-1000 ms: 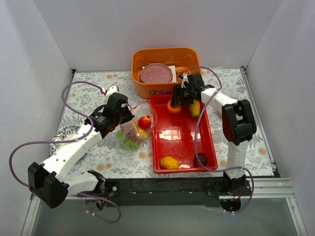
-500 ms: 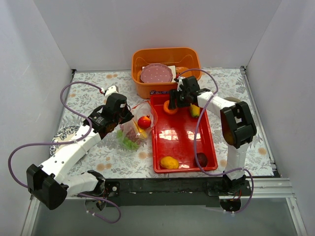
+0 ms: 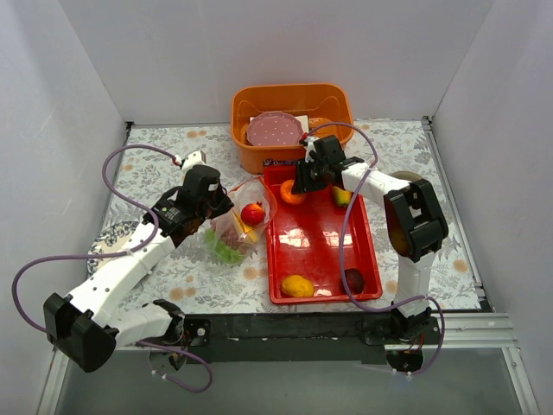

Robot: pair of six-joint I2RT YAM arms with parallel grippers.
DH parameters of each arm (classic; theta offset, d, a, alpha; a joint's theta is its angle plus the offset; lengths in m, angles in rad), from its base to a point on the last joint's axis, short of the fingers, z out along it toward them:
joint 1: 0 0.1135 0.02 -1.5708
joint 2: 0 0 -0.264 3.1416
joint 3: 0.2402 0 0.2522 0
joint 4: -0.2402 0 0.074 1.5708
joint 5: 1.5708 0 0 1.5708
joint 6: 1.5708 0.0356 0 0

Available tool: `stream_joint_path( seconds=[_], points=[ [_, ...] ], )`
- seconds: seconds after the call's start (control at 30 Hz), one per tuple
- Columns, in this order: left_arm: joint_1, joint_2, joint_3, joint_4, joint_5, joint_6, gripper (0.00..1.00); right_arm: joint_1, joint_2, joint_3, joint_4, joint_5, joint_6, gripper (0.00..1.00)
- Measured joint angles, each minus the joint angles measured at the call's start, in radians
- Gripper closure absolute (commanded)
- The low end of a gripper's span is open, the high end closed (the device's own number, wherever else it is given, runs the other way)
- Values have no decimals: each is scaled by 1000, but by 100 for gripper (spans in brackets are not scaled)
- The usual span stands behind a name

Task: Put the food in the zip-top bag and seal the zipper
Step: Pick up the fake fruit from the bin.

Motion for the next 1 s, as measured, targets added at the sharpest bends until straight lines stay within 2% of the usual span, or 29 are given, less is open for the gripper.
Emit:
stream_joint_path(
  seconds=[0.53,1.0],
  points=[
    [0,-50,-19,-1,-8,-8,100,51,-103,-131,-34,-52,38,76],
    [0,-8,-27,-1,-29,-35,100,55,-232,-232,-108,-80,52,78]
  ],
)
